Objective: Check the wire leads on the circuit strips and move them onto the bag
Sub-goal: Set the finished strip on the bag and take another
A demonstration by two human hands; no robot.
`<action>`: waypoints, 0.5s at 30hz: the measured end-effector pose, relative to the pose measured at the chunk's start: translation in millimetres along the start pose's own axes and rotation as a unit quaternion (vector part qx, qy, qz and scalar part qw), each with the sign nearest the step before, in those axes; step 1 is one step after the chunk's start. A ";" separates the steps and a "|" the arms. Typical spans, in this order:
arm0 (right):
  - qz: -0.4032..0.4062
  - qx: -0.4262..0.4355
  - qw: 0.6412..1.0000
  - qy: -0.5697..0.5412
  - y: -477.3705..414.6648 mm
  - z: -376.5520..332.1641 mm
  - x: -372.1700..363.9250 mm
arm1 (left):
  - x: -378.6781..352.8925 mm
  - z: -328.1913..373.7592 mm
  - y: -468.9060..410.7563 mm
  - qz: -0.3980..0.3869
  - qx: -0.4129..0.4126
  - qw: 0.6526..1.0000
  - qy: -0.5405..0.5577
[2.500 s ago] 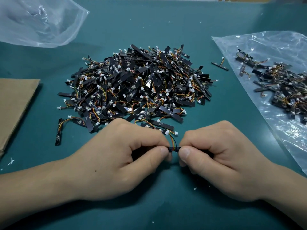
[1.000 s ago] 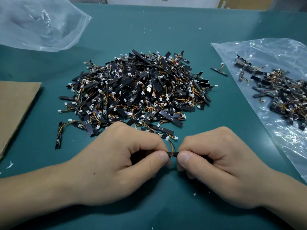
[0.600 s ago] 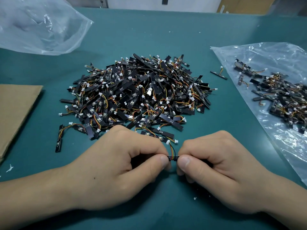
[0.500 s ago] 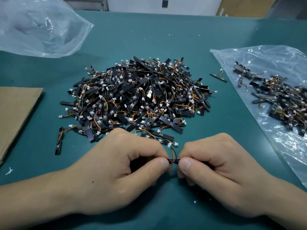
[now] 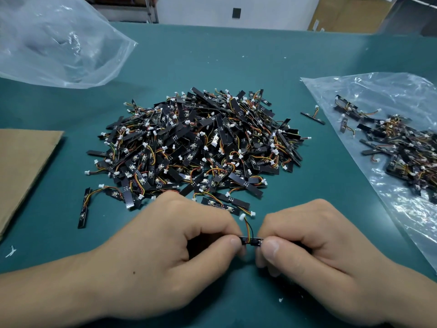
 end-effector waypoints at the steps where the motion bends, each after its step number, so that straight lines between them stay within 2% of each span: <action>1: -0.002 -0.001 1.000 0.009 -0.1 0.5 -0.1 | 0.2 -0.2 -0.4 -0.020 0.005 1.000 -0.005; 4: 0.001 -0.001 0.999 0.033 -0.2 1.1 -1.9 | -1.0 -1.0 0.2 -0.009 -0.003 1.000 0.007; 15: 0.010 0.007 1.000 0.004 -0.9 2.4 -1.8 | -3.6 -1.0 2.1 0.009 -0.013 0.999 0.034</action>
Point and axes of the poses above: each hand's wrist, its own y-axis away from the middle knuckle, its own x-axis out of the back of the hand, z = x × y, the point moved 2 cm from there along -y, towards the middle knuckle, and after that the axes turned 9 degrees about -y, right-handed, at the moved point
